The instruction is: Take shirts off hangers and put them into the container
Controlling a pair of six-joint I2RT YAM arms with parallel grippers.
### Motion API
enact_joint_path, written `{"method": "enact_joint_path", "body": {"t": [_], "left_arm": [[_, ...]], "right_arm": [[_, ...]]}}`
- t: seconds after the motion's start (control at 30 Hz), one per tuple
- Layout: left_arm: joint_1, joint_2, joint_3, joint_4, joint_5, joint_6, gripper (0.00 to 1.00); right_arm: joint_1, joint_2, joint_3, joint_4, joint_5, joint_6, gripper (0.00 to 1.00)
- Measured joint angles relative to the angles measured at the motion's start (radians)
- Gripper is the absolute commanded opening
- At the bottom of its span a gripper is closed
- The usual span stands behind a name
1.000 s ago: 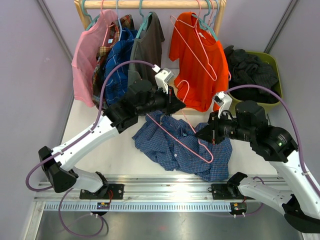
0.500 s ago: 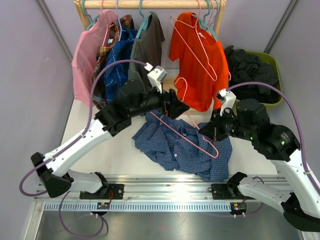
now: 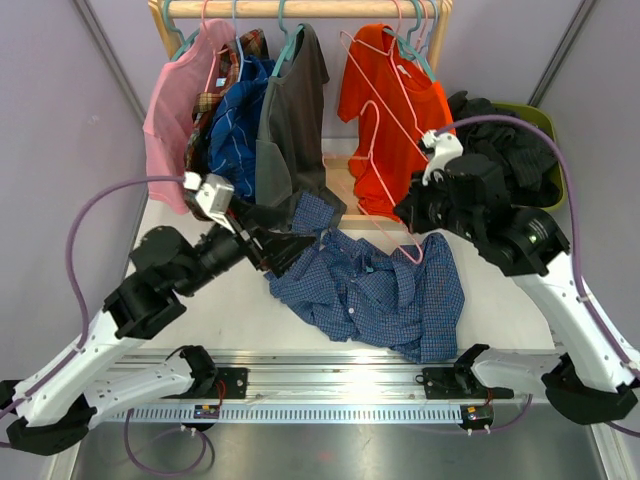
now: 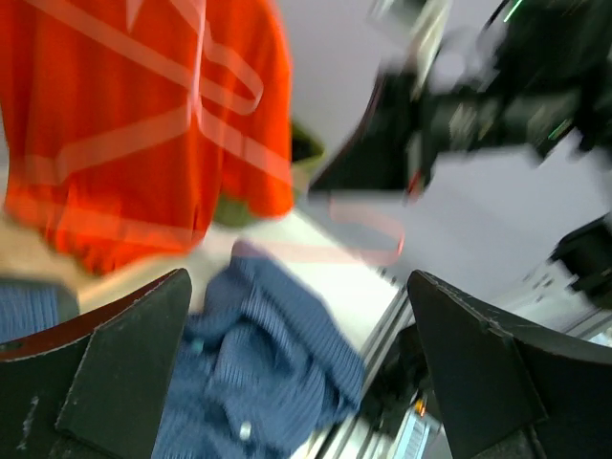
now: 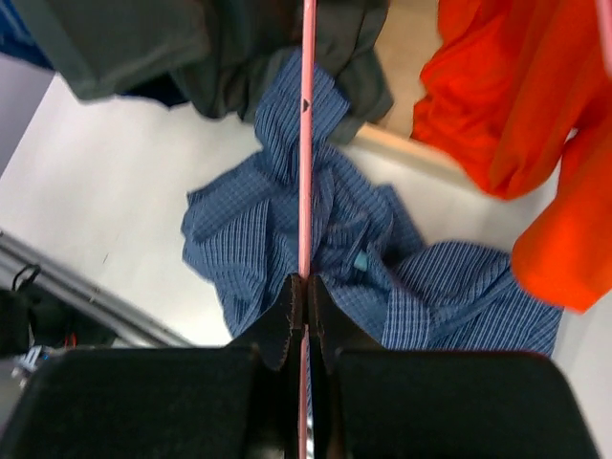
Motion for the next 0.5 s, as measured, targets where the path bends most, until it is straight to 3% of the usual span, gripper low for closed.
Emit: {"method": "enact_joint_path", "body": {"t": [0.2,0.5], "left_arm": [[-0.012,-0.037,-0.189,-0.109,-0.064,-0.043,0.99],[-0.012,-0.116,-0.232,-0.13,-0.089,-0.083,0.99]], "right_arm": [[0.0,0.169,0.217,0.085,0.087,-0.056,0.0],[0.0,0.429,0.47,0.206,0.176,-0.128,0.0]]}}
